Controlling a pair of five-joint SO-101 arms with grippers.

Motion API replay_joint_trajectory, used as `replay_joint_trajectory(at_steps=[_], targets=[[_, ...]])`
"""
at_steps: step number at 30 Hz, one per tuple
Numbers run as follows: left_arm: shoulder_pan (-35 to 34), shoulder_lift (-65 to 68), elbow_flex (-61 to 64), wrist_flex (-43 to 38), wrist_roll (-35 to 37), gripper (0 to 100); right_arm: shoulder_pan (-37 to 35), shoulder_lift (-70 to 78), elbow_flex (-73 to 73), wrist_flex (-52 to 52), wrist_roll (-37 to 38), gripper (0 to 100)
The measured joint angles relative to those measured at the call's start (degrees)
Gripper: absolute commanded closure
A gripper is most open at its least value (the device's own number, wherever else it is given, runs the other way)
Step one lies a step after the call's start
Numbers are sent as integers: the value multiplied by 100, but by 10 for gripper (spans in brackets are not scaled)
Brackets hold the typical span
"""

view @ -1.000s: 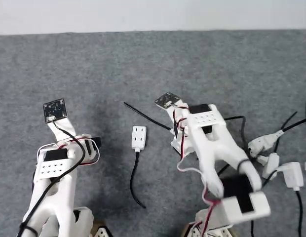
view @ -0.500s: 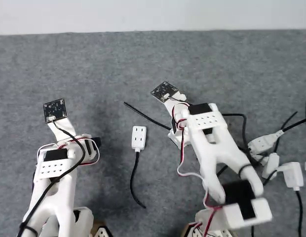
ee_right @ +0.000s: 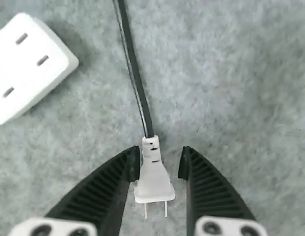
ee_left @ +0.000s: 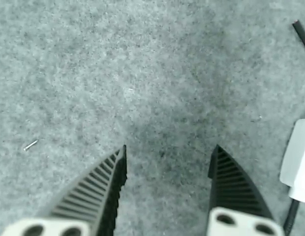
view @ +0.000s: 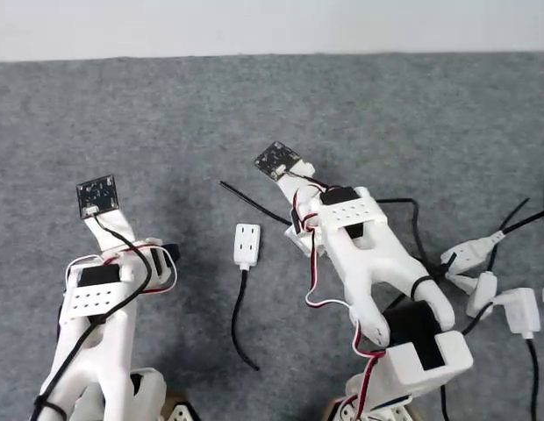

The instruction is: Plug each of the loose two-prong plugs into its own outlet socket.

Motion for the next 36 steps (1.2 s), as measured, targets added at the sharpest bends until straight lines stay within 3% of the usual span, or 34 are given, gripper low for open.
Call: replay_joint_trajectory(at_steps=[6, 11, 21, 24, 30, 36], targets=[[0, 0, 0, 0, 0, 742, 0, 536, -167, 0, 26, 871], [0, 0, 0, -18, 0, 742, 26, 1081, -932, 475, 123, 989], [132, 0, 0, -53, 0, 743, 79, 1152, -1257, 923, -35, 990], [114, 0, -9, -9, 9, 775, 176, 589, -1222, 1160, -422, 990], [123, 897, -580, 246, 0, 995, 114, -1292, -440, 1363, -985, 990], [273, 2576, -1820, 721, -747, 988, -448, -3130, 132, 1530, -1521, 990]])
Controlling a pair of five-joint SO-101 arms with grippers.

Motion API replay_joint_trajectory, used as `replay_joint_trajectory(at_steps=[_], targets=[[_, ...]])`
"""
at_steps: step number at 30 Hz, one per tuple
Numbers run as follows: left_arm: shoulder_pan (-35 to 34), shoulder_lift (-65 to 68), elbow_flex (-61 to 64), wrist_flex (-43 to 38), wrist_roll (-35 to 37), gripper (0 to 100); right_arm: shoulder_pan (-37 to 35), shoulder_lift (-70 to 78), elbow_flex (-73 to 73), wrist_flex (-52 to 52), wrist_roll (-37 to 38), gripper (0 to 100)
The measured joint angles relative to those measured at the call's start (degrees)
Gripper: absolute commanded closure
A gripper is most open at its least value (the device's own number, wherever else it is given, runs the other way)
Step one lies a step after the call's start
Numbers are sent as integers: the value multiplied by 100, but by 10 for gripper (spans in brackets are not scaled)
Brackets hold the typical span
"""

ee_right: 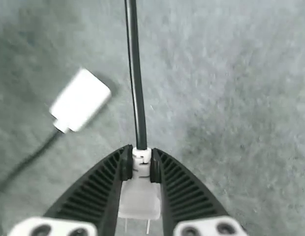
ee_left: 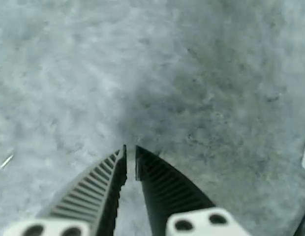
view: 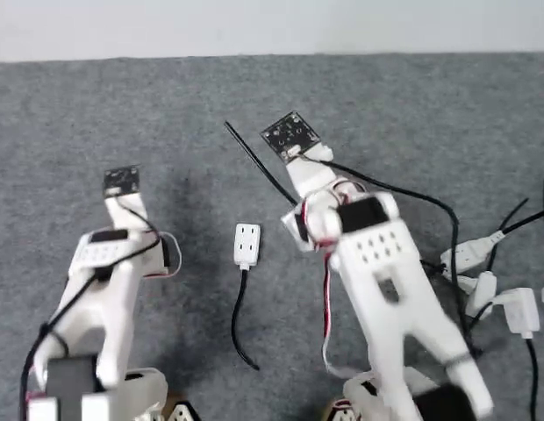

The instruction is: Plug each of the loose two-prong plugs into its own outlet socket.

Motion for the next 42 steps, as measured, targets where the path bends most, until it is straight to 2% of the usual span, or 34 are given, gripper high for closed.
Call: replay_joint_trajectory(at_steps=[6, 11, 17, 22, 29, 34, 37, 42], targets=[[571, 888, -703, 527, -791, 988, -554, -545, 88, -35, -651, 990], [818, 905, -818, 853, -1952, 988, -1055, -571, 563, -396, -888, 990], [1310, -70, 158, 826, -3015, 988, -1380, -571, 985, -774, -941, 990], [1723, -1301, 1292, 633, -3420, 988, -1389, -607, 985, -800, -949, 991], [1846, -2022, 1679, 589, -3578, 988, -1415, -607, 993, -800, -976, 991], [1811, -2092, 1714, 554, -3596, 988, -1415, -607, 1178, -1073, -1345, 991], [1670, -2110, 1714, 334, -3332, 988, -1284, -607, 1459, -1679, -1723, 991], [1196, -2110, 1723, -105, -2488, 988, -1099, -607, 1934, -2945, -1978, 991]])
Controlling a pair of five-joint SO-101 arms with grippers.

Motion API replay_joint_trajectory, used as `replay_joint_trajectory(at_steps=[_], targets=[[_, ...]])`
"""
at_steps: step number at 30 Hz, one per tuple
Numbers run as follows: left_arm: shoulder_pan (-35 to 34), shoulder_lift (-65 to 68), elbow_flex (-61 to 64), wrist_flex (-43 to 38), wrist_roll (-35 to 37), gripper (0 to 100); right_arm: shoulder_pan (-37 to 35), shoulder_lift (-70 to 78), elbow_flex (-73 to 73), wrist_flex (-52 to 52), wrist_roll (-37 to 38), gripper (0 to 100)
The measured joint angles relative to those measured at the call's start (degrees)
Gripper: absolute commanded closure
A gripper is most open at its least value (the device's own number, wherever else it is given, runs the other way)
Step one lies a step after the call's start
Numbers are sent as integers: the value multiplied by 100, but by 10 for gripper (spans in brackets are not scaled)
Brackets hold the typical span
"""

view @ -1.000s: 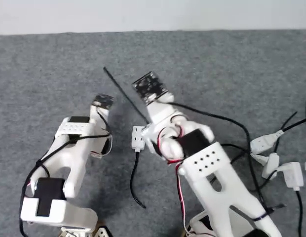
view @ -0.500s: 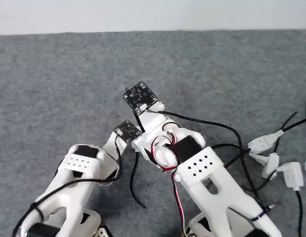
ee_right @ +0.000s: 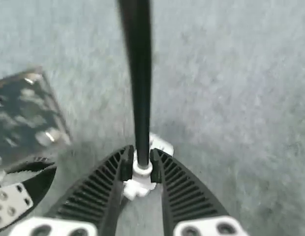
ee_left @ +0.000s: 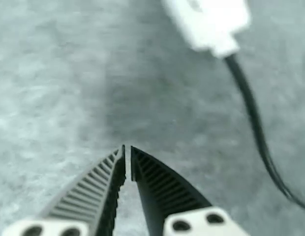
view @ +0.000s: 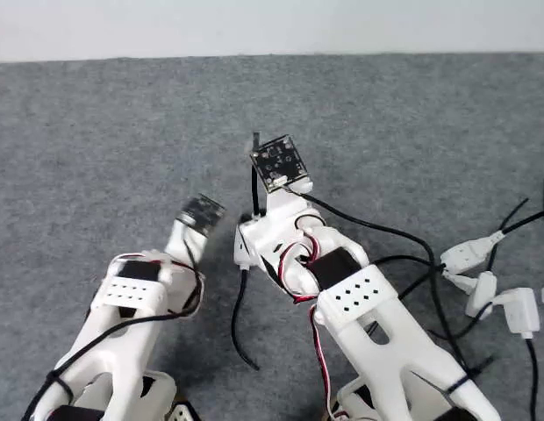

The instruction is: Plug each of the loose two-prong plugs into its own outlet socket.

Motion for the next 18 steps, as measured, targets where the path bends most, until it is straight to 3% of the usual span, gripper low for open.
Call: replay_joint_trajectory(at_steps=[6, 12, 18], targets=[[-580, 0, 0, -501, 589, 988, 35, 325, 88, -730, -105, 991], [-835, 0, 0, -897, 1231, 988, 35, 1204, -211, -818, -220, 991], [-862, 9, 70, -949, 1319, 988, 35, 1732, -501, -1011, -220, 991]])
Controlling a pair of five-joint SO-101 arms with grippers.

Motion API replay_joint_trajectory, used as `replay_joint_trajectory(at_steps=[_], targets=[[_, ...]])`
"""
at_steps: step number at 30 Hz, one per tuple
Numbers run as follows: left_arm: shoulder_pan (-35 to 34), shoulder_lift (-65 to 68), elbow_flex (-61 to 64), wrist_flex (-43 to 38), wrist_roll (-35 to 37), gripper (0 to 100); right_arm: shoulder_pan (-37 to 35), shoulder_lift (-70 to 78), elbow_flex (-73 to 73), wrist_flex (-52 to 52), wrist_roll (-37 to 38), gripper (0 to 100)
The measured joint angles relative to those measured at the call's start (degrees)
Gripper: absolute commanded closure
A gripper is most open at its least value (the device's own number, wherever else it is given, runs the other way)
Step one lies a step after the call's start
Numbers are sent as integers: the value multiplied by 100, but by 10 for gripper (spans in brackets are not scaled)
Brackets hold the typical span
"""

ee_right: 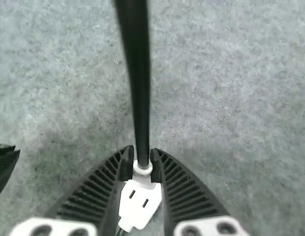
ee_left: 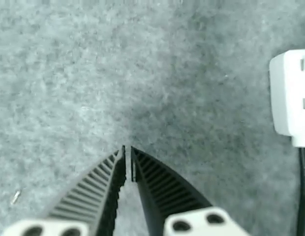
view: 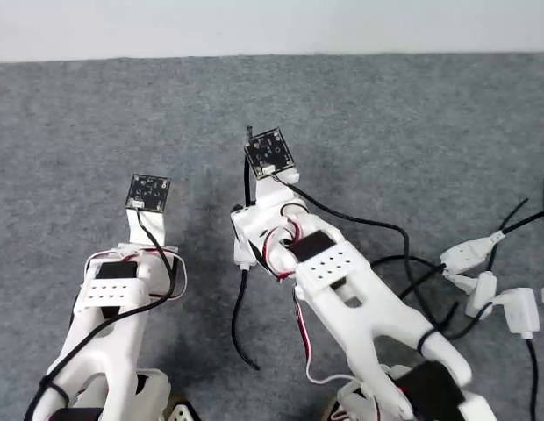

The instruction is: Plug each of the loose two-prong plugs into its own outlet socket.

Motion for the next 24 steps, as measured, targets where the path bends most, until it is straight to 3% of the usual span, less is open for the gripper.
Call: replay_joint_trajectory(at_steps=[24], targets=[[0, 0, 0, 0, 0, 988, 325, 923, -484, -18, -26, 991]])
